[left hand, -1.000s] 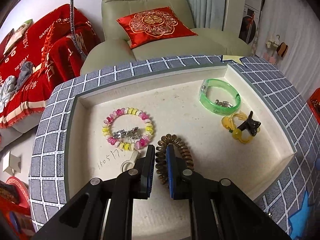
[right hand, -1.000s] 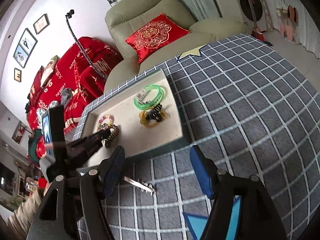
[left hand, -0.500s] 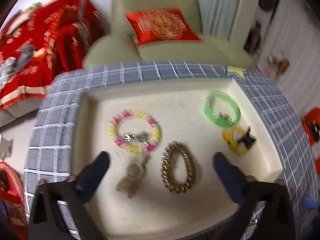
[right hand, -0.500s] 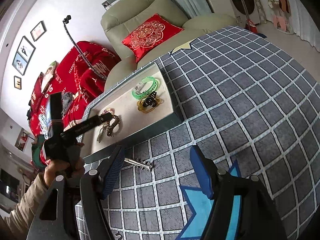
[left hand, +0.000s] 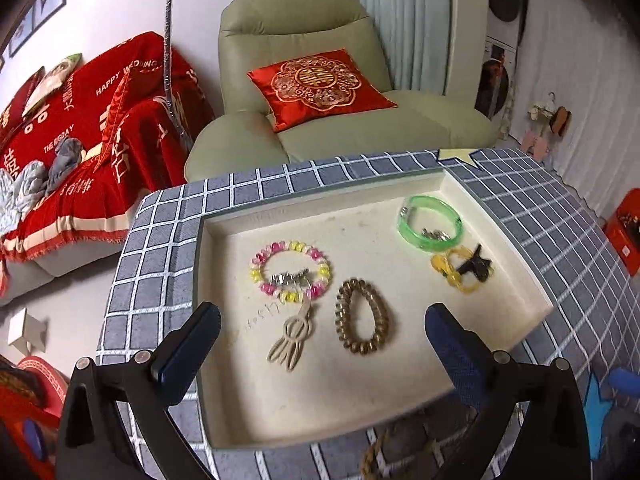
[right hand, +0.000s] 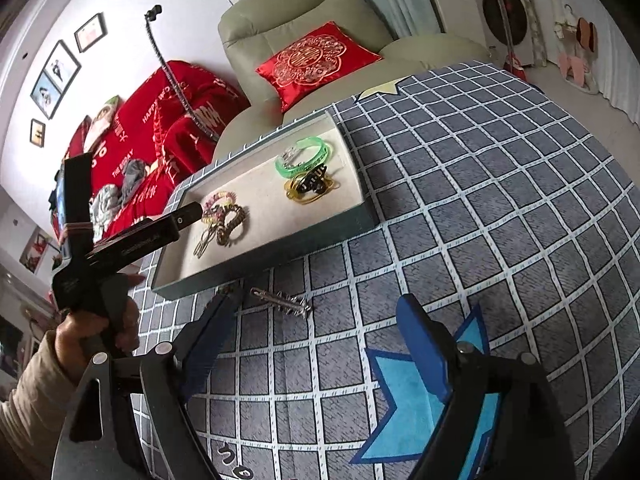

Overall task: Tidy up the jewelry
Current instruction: 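Move the left gripper to the braided rope bracelet while the right moves to the silver hair pin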

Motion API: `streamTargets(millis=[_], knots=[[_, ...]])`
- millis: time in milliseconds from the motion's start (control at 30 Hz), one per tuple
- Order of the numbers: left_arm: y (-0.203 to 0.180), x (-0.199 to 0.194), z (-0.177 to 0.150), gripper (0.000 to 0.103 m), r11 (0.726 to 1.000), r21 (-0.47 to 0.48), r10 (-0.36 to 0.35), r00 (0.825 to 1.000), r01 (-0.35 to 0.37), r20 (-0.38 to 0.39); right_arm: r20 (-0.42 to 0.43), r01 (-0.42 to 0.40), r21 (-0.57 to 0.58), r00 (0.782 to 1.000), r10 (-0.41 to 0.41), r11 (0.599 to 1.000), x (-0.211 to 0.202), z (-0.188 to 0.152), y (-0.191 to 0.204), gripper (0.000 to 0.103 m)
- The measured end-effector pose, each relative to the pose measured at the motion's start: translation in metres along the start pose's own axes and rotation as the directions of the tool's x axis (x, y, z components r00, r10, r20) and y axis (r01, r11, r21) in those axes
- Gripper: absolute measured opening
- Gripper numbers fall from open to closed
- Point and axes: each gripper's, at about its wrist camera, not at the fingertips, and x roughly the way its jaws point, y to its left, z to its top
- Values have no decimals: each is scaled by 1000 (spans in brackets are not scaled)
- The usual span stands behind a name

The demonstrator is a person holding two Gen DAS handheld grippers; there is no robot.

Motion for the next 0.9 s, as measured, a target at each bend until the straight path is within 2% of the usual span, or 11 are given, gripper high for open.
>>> streamTargets(millis=[33, 133, 333, 600, 900], knots=[[1, -2, -1, 103, 1000, -1, -3, 1000, 3, -3, 4, -1, -9, 1000, 1, 1000, -1, -1, 1, 95], [3, -8, -8, 103, 999, -15, -38, 999, 38, -20, 17, -14, -24, 1000, 14, 1000, -5, -5, 4, 103], [0, -31, -22, 103, 999, 3, -52, 999, 52, -5, 25, -23, -23, 999, 23, 999, -12, -9, 7, 103], [-1, -50, -46, 103, 996, 5, -90, 996, 90, -14, -52, -15, -61, 999, 12, 998, -8, -15, 10, 103], [5, -46, -84, 103, 997, 18, -72, 995, 73, -73, -94, 24, -269, 994, -51, 963, 8, -17, 26, 103]])
